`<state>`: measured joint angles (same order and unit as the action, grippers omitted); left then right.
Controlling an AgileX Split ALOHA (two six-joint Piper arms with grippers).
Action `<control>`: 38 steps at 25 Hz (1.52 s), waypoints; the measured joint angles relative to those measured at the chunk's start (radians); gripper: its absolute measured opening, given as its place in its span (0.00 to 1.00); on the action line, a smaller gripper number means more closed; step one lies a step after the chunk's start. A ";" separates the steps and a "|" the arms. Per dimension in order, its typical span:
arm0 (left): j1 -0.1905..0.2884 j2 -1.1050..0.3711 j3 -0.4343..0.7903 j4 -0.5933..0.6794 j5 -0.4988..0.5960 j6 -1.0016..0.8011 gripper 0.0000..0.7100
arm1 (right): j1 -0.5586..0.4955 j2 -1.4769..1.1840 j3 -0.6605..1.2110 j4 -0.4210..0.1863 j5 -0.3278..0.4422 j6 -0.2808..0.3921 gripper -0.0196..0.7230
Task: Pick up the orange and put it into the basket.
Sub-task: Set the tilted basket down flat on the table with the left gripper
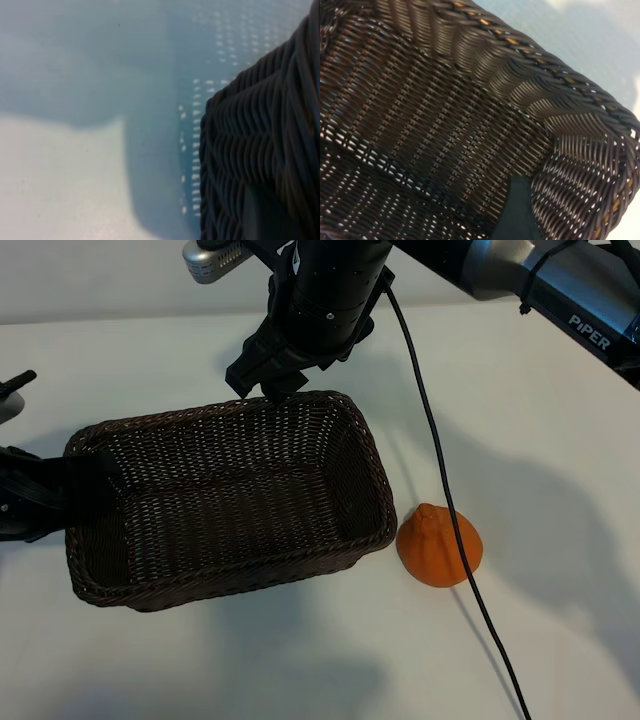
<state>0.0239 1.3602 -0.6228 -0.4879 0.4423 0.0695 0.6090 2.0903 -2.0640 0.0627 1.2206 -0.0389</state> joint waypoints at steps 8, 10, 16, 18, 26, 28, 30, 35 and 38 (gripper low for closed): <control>0.059 0.007 -0.001 -0.148 0.037 0.187 0.22 | 0.000 0.000 0.000 0.000 0.000 0.000 0.78; 0.098 0.007 -0.001 -0.218 0.054 0.266 0.22 | 0.000 0.000 0.000 0.000 0.000 0.000 0.78; 0.202 0.007 -0.001 -0.383 0.135 0.498 0.22 | 0.000 0.000 0.000 0.000 0.000 0.000 0.78; 0.220 0.007 -0.001 -0.405 0.150 0.539 0.22 | 0.000 0.000 0.000 0.000 0.000 0.000 0.78; 0.225 0.020 -0.002 -0.398 0.155 0.587 0.22 | 0.000 0.000 0.000 0.000 0.000 0.000 0.78; 0.225 0.043 -0.007 -0.398 0.153 0.593 0.22 | 0.000 0.000 0.000 0.000 0.000 0.000 0.78; 0.225 0.070 -0.021 -0.398 0.151 0.599 0.22 | 0.000 0.000 0.000 0.000 0.000 0.000 0.78; 0.225 0.099 -0.076 -0.395 0.148 0.601 0.22 | 0.000 0.000 0.000 0.000 0.000 0.000 0.78; 0.225 0.100 -0.109 -0.395 0.148 0.601 0.22 | 0.000 0.000 0.000 0.000 0.000 0.000 0.78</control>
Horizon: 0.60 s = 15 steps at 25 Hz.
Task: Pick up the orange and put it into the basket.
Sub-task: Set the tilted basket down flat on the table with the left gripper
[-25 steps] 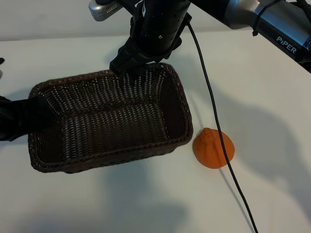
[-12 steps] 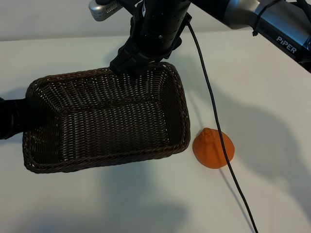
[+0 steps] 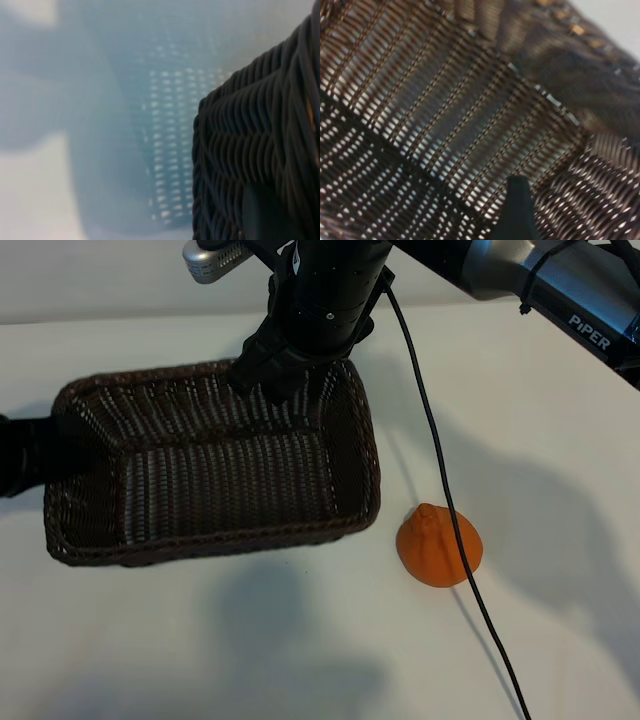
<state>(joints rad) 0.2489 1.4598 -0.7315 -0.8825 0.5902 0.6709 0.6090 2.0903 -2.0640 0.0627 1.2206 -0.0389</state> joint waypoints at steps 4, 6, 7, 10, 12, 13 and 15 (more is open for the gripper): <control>0.000 0.042 -0.037 -0.003 0.008 0.000 0.22 | 0.000 0.000 0.000 0.001 0.000 0.000 0.78; 0.000 0.070 -0.046 -0.003 0.009 0.008 0.22 | 0.000 0.000 0.000 0.001 0.000 0.000 0.78; 0.000 0.081 -0.052 -0.002 0.012 0.014 0.22 | 0.000 0.000 0.000 0.001 0.000 0.000 0.78; 0.000 0.116 -0.074 -0.003 0.022 0.033 0.22 | 0.000 0.000 0.000 0.001 0.000 0.000 0.78; 0.000 0.133 -0.091 -0.008 0.023 0.041 0.22 | 0.000 0.000 0.000 0.001 0.000 0.000 0.78; 0.000 0.139 -0.098 -0.010 0.023 0.044 0.22 | 0.000 0.000 0.000 0.001 0.000 0.000 0.78; -0.005 0.148 -0.116 -0.012 0.023 0.044 0.22 | 0.000 0.000 0.000 0.001 0.000 0.000 0.78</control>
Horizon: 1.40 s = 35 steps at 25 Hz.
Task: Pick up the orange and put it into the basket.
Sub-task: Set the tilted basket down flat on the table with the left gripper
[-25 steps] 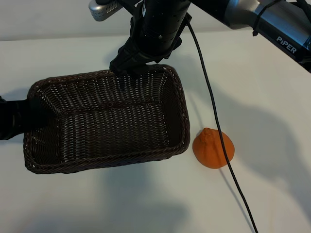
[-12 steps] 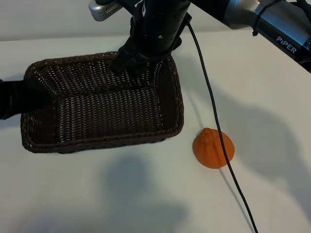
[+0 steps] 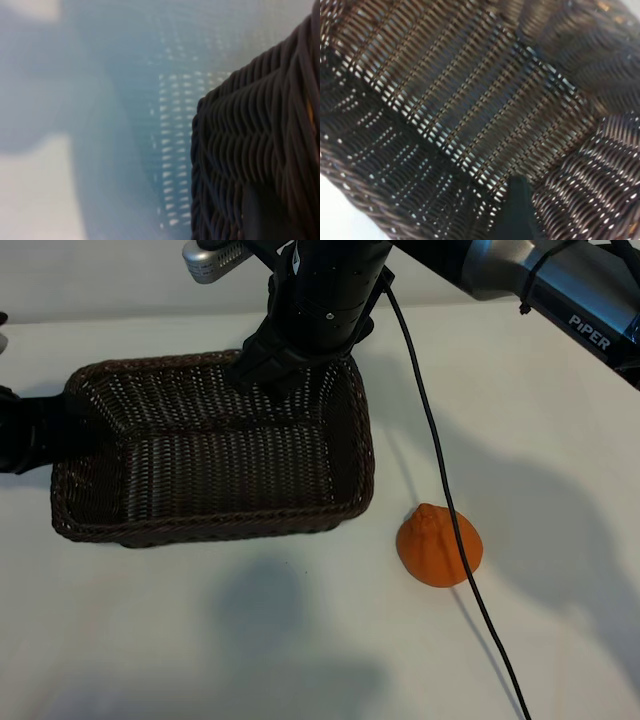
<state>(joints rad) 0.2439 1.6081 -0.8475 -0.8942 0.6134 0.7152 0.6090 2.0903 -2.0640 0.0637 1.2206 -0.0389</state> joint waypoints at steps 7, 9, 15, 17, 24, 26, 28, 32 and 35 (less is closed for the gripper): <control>-0.088 0.078 -0.069 0.000 0.010 -0.002 0.22 | 0.000 0.000 0.000 0.000 0.000 0.000 0.78; -0.097 0.101 -0.089 0.000 0.011 -0.007 0.22 | 0.000 0.000 0.000 0.000 0.000 0.000 0.78; -0.098 0.140 -0.118 0.009 0.006 -0.031 0.22 | 0.000 0.000 0.000 0.000 0.000 0.000 0.78; -0.098 0.152 -0.118 0.009 0.002 -0.031 0.22 | 0.000 0.000 0.000 0.000 0.000 0.000 0.78; -0.104 0.184 -0.125 0.010 -0.010 -0.033 0.22 | 0.000 0.000 0.000 0.000 0.000 0.000 0.78; -0.104 0.191 -0.125 0.009 -0.015 -0.035 0.22 | 0.000 0.000 0.000 0.000 0.000 0.000 0.78; -0.104 0.195 -0.125 0.009 -0.016 -0.035 0.22 | 0.000 0.000 0.000 0.000 0.000 0.000 0.78; -0.104 0.203 -0.125 0.007 -0.015 -0.037 0.22 | 0.000 0.000 0.000 0.000 0.000 0.000 0.78; -0.104 0.203 -0.126 0.007 -0.006 -0.037 0.23 | 0.000 0.000 0.000 0.000 0.000 0.000 0.78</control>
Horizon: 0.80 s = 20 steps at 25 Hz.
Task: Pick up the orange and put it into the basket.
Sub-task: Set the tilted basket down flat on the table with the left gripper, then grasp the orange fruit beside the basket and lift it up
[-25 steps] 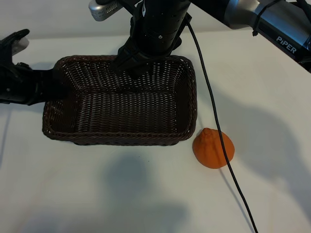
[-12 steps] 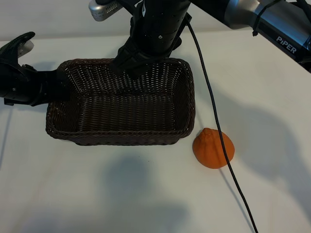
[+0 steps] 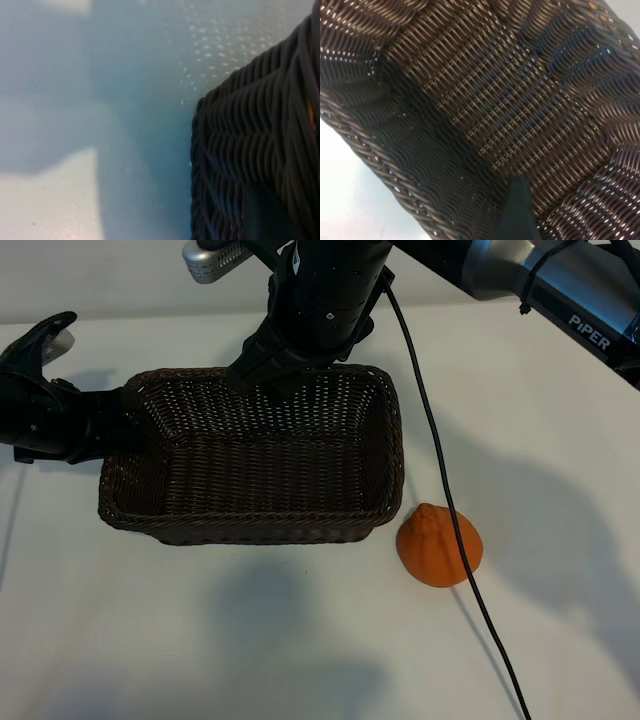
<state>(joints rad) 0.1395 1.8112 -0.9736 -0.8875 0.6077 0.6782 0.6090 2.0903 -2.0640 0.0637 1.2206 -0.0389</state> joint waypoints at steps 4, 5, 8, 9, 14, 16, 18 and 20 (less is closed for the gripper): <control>0.000 0.000 0.000 -0.018 0.018 -0.003 0.47 | 0.000 0.000 0.000 0.000 0.000 0.000 0.78; 0.000 0.000 -0.001 -0.023 0.026 -0.003 0.57 | 0.000 0.000 0.000 0.000 0.000 0.000 0.78; -0.001 0.000 -0.001 -0.025 0.032 -0.004 0.83 | 0.000 0.000 0.000 0.000 0.000 0.000 0.78; -0.001 0.000 -0.001 -0.025 0.032 -0.004 0.88 | 0.000 0.000 0.000 0.000 0.000 0.000 0.78; -0.001 -0.004 -0.001 -0.025 0.038 -0.005 0.90 | 0.000 0.000 0.000 0.000 0.000 0.000 0.78; -0.001 -0.028 -0.001 -0.021 0.040 -0.009 0.90 | 0.000 0.000 0.000 0.000 0.000 0.000 0.78; -0.001 -0.065 -0.001 0.001 0.047 -0.028 0.89 | 0.000 0.000 0.000 0.000 0.000 0.000 0.78; 0.001 -0.112 -0.001 0.058 0.067 -0.075 0.89 | 0.000 0.000 0.000 0.000 0.000 0.000 0.78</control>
<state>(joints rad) 0.1404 1.6993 -0.9749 -0.8298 0.6743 0.6033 0.6090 2.0903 -2.0640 0.0637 1.2206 -0.0389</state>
